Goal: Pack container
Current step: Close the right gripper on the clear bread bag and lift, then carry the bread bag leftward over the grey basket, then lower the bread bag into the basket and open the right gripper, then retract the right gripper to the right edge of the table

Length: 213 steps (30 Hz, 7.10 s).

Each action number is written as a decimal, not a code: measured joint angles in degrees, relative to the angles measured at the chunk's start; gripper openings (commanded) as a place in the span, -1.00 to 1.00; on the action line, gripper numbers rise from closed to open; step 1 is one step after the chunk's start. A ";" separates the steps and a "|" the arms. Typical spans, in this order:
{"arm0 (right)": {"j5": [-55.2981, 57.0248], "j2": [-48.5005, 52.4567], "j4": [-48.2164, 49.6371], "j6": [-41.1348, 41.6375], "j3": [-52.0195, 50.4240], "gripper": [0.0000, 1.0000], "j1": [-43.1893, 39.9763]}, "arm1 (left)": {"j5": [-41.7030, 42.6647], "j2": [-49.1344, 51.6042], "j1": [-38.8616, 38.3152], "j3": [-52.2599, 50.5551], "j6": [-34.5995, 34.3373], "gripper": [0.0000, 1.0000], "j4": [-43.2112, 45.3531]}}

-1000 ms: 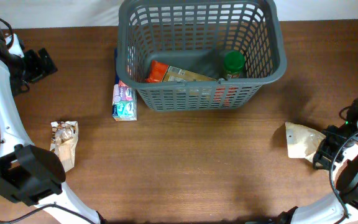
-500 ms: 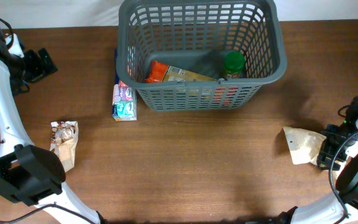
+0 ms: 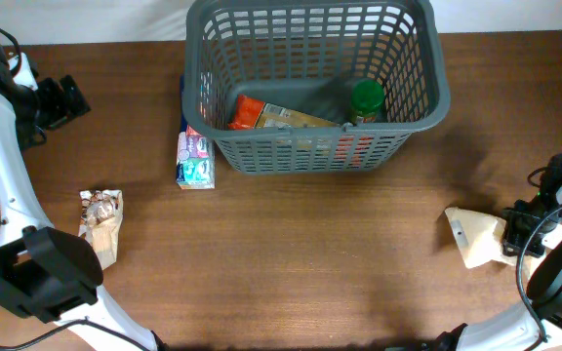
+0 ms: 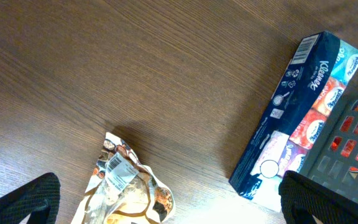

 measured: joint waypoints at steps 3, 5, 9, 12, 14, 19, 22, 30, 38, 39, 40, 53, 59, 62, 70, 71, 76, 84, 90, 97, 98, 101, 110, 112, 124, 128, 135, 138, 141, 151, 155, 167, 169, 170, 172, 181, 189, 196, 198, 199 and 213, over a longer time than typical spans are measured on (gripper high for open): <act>-0.04 -0.02 -0.24 -0.20 0.00 -0.92 0.00 | 0.00 0.00 0.00 0.00 0.00 0.99 0.00; -0.17 -0.04 -0.55 -0.50 0.17 -0.92 0.04 | 0.00 0.00 0.00 0.00 0.00 0.98 0.00; -0.22 -0.11 -0.50 -0.83 0.20 -0.92 0.09 | 0.00 0.00 0.00 0.00 0.00 0.99 0.00; -0.48 -0.11 -0.42 -1.44 0.20 -0.92 0.09 | 0.00 0.00 0.00 0.00 0.00 0.98 0.00; -0.63 -0.11 -0.33 -2.14 0.20 -0.92 0.09 | 0.02 0.00 0.00 0.00 0.00 0.99 0.00; -1.31 -0.04 -0.26 -4.09 0.66 -0.93 0.07 | 0.00 0.00 0.00 0.00 0.00 0.99 0.00; -2.67 0.33 0.09 -6.27 2.16 -0.92 0.09 | 0.02 0.00 0.00 0.00 0.00 0.98 0.00; -7.50 1.07 -0.09 -15.89 12.87 -0.92 0.09 | 0.00 0.00 0.00 0.00 0.00 0.99 0.00; -11.96 1.11 -8.57 -22.36 28.26 -0.92 0.09 | 0.00 0.00 0.00 0.00 0.00 0.99 0.00; -12.74 1.11 -8.81 -23.26 29.77 -0.93 0.09 | 0.00 0.00 0.00 0.00 0.00 0.98 0.00; -13.81 1.11 -8.90 -24.24 31.43 -0.92 0.09 | 0.00 0.00 0.00 0.00 0.00 0.99 0.00; -34.97 1.11 -8.90 -37.94 49.86 -0.92 1.11 | 0.02 0.00 0.00 0.00 0.00 0.98 0.02; -40.26 1.11 -8.92 -43.28 57.72 -0.92 6.03 | 0.00 0.00 0.00 0.00 0.00 0.98 0.02; -41.83 1.11 -8.90 -45.68 61.72 -0.92 10.01 | 0.00 0.00 0.00 0.00 0.00 0.98 0.00; -43.56 1.11 -8.26 -54.10 70.64 -0.92 21.75 | 0.02 0.00 0.00 0.00 0.00 0.98 0.00; -43.76 1.11 -7.96 -55.54 71.30 -0.92 23.34 | 0.00 0.00 0.00 0.00 0.00 0.99 0.00; -43.74 1.11 -6.73 -62.64 72.13 -0.92 29.88 | 0.02 0.00 0.00 0.00 0.00 0.99 0.00; -37.27 1.11 -6.71 -69.70 72.13 -0.85 39.85 | 0.00 0.00 0.00 0.00 0.00 0.99 0.00; -34.10 1.55 -6.95 -72.48 72.15 -0.84 44.87 | 0.00 0.00 0.00 0.00 0.00 0.99 0.00; -33.35 7.19 -9.62 -74.53 72.43 -0.92 47.95 | 0.00 0.00 0.00 0.00 0.00 0.98 0.00; -33.35 8.33 -9.81 -74.66 72.43 -0.92 48.00 | 0.00 0.00 0.00 0.00 0.00 0.98 0.00; -32.96 12.63 -10.40 -75.03 72.43 -0.92 48.04 | 0.02 0.00 0.00 0.00 0.00 0.99 0.00; -32.02 19.71 -10.64 -75.95 72.43 -0.85 48.04 | 0.02 0.00 0.00 0.00 0.00 0.99 0.00; -31.63 19.71 -10.67 -76.13 72.43 -0.84 48.04 | 0.00 0.00 0.00 0.00 0.00 0.98 0.00; -25.49 20.81 -11.87 -76.11 69.77 -0.84 48.04 | 0.02 0.00 0.00 0.00 0.00 0.99 0.00; -23.43 20.92 -11.17 -76.26 66.10 -0.82 48.04 | 0.02 0.00 0.00 0.00 0.00 0.99 0.00; -22.43 21.35 -9.88 -76.87 62.45 -0.37 48.04 | 0.02 0.00 0.00 0.00 0.00 0.99 0.00; -22.45 21.38 -9.22 -76.89 62.45 -0.30 48.04 | 0.02 0.00 0.00 0.00 0.00 0.99 0.00; -22.45 21.38 -9.18 -76.94 62.45 -0.28 48.04 | 0.02 0.00 0.00 0.00 0.00 0.99 0.00; -23.12 21.55 -9.62 -76.89 63.84 0.77 48.04 | 0.02 0.00 0.00 0.00 0.00 0.99 0.00; -23.56 22.18 -15.26 -76.89 75.47 0.98 47.87 | 0.00 0.00 0.00 0.00 0.00 0.98 0.00; -17.05 21.90 -34.69 -75.10 109.02 0.98 37.51 | 0.00 0.00 0.00 0.00 0.00 0.98 -0.02; -15.37 21.90 -37.88 -73.42 112.17 0.98 34.14 | 0.02 0.00 0.00 0.00 0.00 0.98 0.00; -14.86 21.88 -38.73 -72.67 112.96 0.98 32.76 | 0.02 0.00 0.00 0.00 0.00 0.99 0.00; -14.05 21.88 -41.59 -70.27 114.38 0.98 29.22 | 0.00 0.00 0.00 0.00 0.00 0.98 0.00; -13.84 21.88 -41.99 -62.73 114.71 0.98 16.83 | 0.02 0.00 0.00 0.00 0.00 0.98 0.00; -9.35 21.84 -41.99 -58.69 110.09 0.98 9.88 | 0.02 0.00 0.00 0.00 0.00 0.99 0.00; -4.87 21.84 -41.86 -54.10 94.64 0.98 8.59 | 0.00 0.00 0.00 0.00 0.00 0.99 0.00; -4.33 21.84 -41.46 -52.63 90.12 0.98 8.59 | 0.02 0.00 0.00 0.00 0.00 0.98 0.00; -4.11 21.86 -41.24 -52.04 88.41 0.98 8.59 | 0.00 0.00 0.00 0.00 0.00 0.99 0.00; -3.37 21.88 -39.06 -50.05 82.79 0.98 8.59 | 0.02 0.00 0.00 0.00 0.00 0.99 0.00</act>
